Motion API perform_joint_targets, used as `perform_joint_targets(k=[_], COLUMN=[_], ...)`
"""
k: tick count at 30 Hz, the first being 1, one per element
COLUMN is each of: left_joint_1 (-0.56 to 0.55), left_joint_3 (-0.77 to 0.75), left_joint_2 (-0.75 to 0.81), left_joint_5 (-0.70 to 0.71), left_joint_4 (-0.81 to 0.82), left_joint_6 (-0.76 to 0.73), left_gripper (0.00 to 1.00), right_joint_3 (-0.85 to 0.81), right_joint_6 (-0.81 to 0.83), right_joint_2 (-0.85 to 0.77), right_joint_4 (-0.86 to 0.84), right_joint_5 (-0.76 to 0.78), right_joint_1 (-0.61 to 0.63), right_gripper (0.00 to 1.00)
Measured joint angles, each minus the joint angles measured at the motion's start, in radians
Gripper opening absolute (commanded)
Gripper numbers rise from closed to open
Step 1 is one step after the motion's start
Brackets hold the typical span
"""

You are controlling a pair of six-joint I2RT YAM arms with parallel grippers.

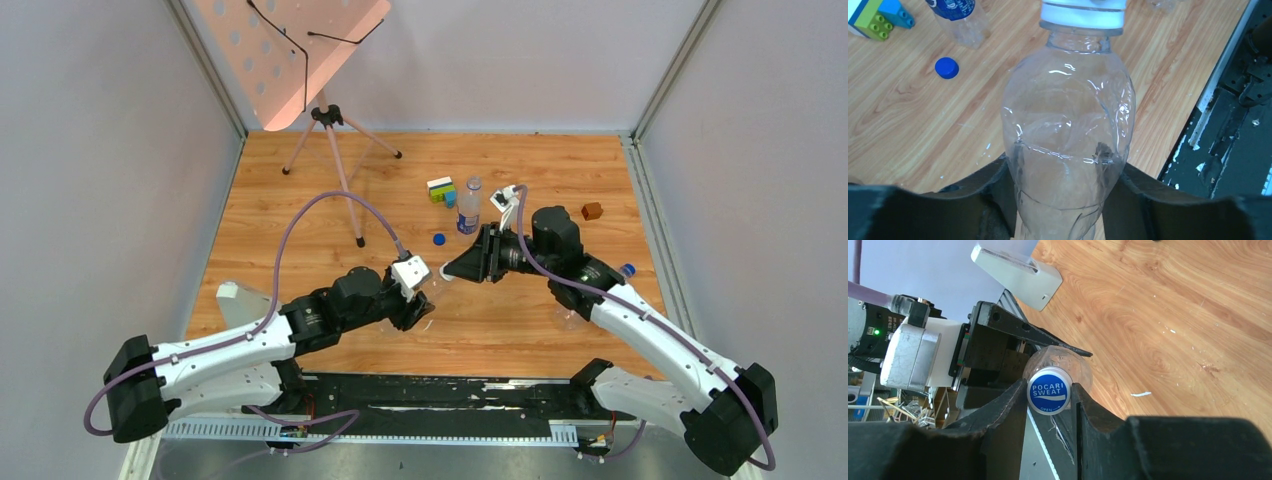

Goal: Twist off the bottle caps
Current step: Unscrew the bottle cap from the plastic bottle.

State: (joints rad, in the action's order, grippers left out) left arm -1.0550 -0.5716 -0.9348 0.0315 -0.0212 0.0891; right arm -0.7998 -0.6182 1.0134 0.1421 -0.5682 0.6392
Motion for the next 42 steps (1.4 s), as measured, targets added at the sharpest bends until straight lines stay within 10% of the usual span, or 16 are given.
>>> perform_joint_targets(k=[12, 26, 33, 42], left_joint_1=[0.000, 0.080, 0.108, 0.106], left_joint_3=[-0.002, -0.002, -0.002, -0.002], left_joint_2=[0.019, 0.063, 0.070, 0.060], left_joint_5=[0.000, -0.253, -0.345, -0.236], left_joint_4=[-0.030, -0.069, -0.074, -0.084], left_joint_6=[-0.010, -0.009, -0.006, -0.016], left_gripper=[0.00, 0.00, 0.00, 0.00], right_joint_3=[0.001, 0.094, 0.101, 0.097], right_joint_6=[0.084, 0.451, 0.467, 0.167], right_joint_2=[-0.005, -0.107, -0.135, -0.135], right_joint_4=[0.014, -0.086, -0.089, -0.048], right_joint_5=[-0.032, -0.150, -0.119, 0.108], right_joint_1=[0.002, 0.035, 0.048, 0.052], right_gripper=[0.00, 0.00, 0.56, 0.64])
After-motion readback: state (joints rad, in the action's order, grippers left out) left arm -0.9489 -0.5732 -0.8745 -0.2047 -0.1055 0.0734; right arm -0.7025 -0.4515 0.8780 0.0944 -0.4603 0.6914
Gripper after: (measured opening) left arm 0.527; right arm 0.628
